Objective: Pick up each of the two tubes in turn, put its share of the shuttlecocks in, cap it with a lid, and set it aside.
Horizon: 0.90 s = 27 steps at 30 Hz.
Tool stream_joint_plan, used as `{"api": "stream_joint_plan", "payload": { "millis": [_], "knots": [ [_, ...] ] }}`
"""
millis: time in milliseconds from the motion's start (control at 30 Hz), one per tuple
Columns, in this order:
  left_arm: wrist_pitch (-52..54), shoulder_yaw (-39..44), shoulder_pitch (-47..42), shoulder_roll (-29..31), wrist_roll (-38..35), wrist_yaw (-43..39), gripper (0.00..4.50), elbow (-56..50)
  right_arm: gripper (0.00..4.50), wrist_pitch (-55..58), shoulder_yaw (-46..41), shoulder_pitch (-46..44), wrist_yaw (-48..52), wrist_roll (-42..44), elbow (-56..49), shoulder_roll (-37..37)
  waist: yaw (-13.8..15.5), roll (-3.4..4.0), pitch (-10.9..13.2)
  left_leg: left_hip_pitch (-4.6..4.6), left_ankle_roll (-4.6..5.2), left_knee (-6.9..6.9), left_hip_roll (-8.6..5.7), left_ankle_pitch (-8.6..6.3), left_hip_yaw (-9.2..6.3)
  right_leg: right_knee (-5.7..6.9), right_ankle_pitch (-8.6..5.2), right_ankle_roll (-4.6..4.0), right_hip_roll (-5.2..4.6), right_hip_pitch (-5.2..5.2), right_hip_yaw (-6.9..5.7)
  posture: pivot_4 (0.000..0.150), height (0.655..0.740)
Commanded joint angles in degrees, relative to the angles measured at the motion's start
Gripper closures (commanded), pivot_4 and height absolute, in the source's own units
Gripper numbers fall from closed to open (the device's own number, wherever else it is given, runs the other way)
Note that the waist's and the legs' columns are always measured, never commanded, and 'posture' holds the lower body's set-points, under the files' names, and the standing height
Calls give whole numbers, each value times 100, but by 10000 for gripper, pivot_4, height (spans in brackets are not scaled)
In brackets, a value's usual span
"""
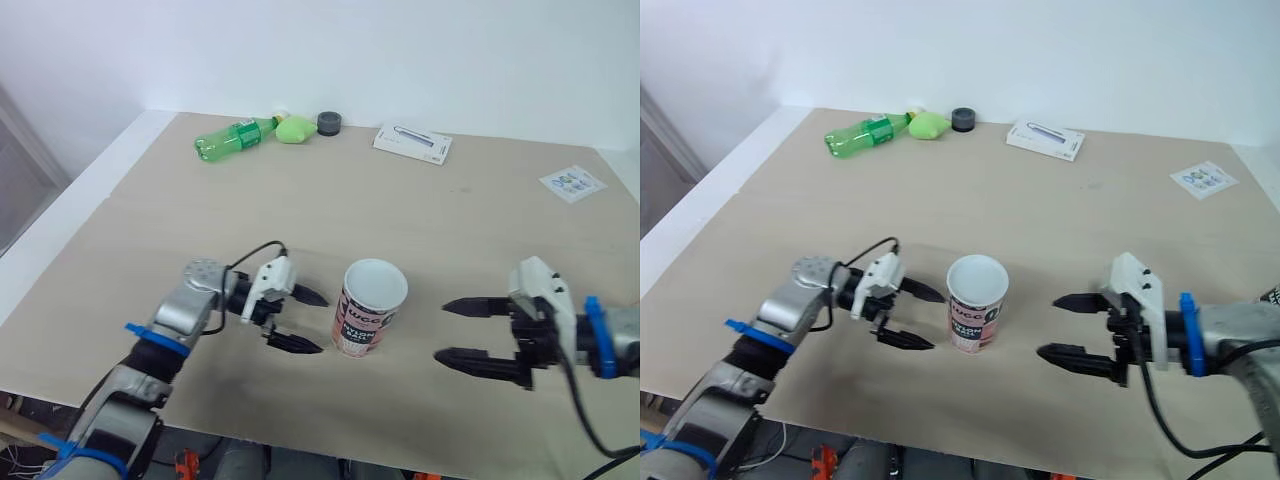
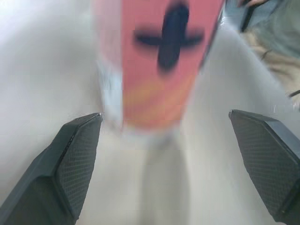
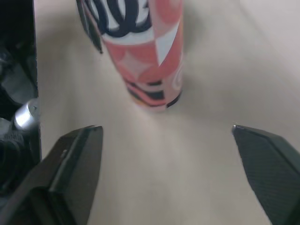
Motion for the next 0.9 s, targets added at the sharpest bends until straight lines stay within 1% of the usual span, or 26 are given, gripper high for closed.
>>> {"api": "stream_joint_plan", "payload": {
  "millis": [33,133,267,500,700,900],
  "knots": [
    [203,407,383,368,-381,111,0,-809,235,-184,223,31,-255,11,-179,108,2,0,2,0,-3,0,2,2,2,0,0,1,0,0,0,1500,7294],
    [186,616,874,689,-455,280,0,-1230,235,-159,421,59,-372,179,-219,241,8,0,2,1,-12,0,3,7,4,-2,2,0,-4,3,0,1500,7294],
    [424,1039,1300,878,-766,723,0,-1810,235,-281,1016,10,-400,197,-397,386,28,-10,8,3,-12,-1,9,7,4,-2,1,-5,-4,2,-3,1500,7294],
    [768,1461,1796,1109,-1202,1174,0,-2554,235,-554,1770,-641,-678,-49,84,803,25,-18,13,9,-20,0,23,13,21,-4,0,-29,-6,2,-8,1500,7294],
    [931,1537,1994,1178,-1376,1490,0,-2871,235,-925,2129,-991,-718,-344,546,1035,33,-24,16,11,-20,-2,36,13,27,-4,6,-39,3,-4,-10,1500,7294],
    [1016,1518,2023,1185,-1483,1723,0,-3001,235,-1088,2315,-1178,-696,-324,774,1299,33,-26,18,10,-20,-2,36,13,27,-4,8,-34,3,-4,-10,1500,7294]
  ]
}}
